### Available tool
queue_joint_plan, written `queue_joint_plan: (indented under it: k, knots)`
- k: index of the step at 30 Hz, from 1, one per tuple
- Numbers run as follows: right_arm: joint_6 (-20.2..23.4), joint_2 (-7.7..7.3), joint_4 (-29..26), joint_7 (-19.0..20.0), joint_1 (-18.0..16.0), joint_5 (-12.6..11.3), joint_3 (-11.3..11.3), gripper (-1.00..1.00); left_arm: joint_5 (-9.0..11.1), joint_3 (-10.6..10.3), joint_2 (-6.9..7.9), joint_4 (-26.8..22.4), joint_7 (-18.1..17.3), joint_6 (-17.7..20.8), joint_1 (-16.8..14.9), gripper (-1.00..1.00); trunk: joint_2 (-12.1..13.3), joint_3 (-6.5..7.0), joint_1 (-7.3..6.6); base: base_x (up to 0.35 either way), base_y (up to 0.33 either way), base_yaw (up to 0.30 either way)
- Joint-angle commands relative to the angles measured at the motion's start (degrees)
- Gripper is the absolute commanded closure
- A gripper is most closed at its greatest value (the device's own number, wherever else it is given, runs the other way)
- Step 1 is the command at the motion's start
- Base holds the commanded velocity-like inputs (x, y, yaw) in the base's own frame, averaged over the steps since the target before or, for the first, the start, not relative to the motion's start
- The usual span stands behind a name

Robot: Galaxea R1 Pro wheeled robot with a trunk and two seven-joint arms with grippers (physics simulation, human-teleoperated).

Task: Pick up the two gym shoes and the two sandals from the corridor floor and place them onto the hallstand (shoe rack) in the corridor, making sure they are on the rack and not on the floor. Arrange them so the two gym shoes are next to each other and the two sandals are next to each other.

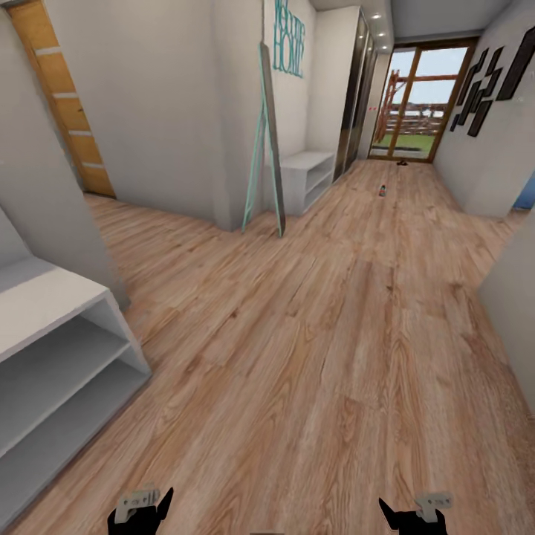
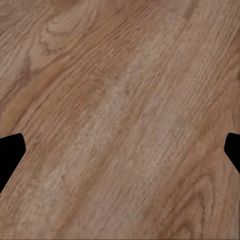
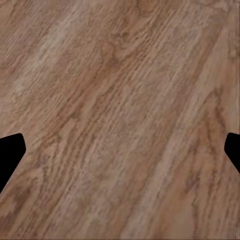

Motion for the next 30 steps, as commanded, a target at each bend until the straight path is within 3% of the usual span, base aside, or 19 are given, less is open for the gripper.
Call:
queue_joint_plan:
  k: [1, 19, 30]
  knots:
    - [-0.13, -0.01, 0.08, 0.3, -0.06, -0.61, 0.41, -1.0, -0.6, 0.48, -0.04, 0.01, -0.34, -0.29, -0.05, -1.0, -0.02, -0.05, 0.02, 0.34, -0.001, -0.3]
    - [-0.13, -0.01, 0.07, 0.3, -0.06, -0.69, 0.41, -1.0, -0.66, 0.41, -0.03, 1.03, -0.34, -0.37, -0.05, -1.0, -0.02, -0.05, 0.02, 0.34, 0.0, -0.296]
    - [-0.13, -0.01, 0.07, 0.3, -0.06, -0.74, 0.41, -1.0, -0.69, 0.39, -0.07, 1.13, -0.34, -0.36, -0.05, -1.0, -0.02, -0.05, 0.02, 0.34, 0.0, -0.056]
